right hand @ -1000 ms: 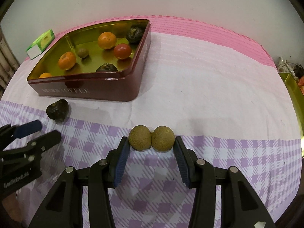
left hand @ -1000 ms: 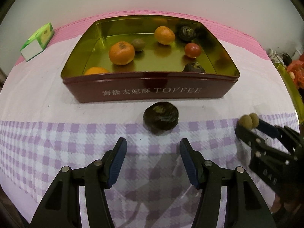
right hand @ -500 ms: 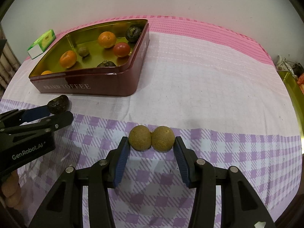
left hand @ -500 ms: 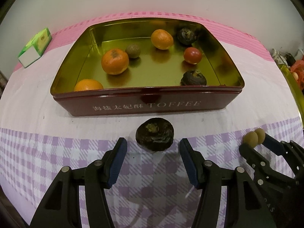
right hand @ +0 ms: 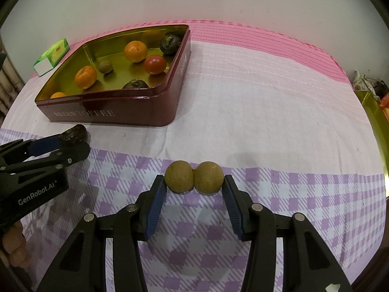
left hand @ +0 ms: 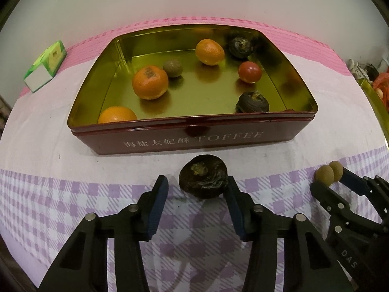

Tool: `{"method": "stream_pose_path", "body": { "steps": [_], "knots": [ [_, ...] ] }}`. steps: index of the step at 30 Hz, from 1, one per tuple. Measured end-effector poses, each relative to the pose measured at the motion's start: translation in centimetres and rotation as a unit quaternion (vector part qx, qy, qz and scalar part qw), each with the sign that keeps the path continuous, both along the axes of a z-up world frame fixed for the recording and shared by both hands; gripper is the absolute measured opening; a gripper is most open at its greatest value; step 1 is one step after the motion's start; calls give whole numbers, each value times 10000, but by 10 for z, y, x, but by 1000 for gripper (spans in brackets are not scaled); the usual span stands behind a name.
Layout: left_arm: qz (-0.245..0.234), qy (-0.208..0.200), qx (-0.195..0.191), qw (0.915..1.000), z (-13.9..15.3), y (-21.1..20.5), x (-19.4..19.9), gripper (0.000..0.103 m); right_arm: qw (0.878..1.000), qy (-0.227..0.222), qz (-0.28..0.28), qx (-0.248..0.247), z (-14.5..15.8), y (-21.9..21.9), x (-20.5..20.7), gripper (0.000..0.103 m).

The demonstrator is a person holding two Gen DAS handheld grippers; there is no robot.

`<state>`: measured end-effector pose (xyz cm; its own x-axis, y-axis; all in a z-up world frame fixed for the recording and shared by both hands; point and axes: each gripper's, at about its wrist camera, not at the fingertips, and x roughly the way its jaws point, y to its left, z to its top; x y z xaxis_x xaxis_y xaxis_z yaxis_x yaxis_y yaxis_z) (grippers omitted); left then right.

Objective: Organize fruits
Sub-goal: 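Grasp two olive-green fruits with the right tool while the left tool grasps the dark plum, then lift and carry the plum and olive-green fruits over the red tin with both tools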

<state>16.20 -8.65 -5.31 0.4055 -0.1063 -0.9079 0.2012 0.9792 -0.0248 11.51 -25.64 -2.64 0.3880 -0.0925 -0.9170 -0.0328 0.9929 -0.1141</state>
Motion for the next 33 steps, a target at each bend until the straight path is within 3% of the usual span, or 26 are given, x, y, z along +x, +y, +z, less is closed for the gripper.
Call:
{"method": "stream_pose_path", "body": {
  "steps": [2, 33],
  "knots": [
    [-27, -15, -19, 10000, 1, 1, 1, 38, 10000, -6, 4, -3, 0, 0, 0, 45],
    [4, -143, -17, 9999, 1, 19, -15, 37, 10000, -11, 0, -19, -2, 1, 1, 45]
  ]
}}
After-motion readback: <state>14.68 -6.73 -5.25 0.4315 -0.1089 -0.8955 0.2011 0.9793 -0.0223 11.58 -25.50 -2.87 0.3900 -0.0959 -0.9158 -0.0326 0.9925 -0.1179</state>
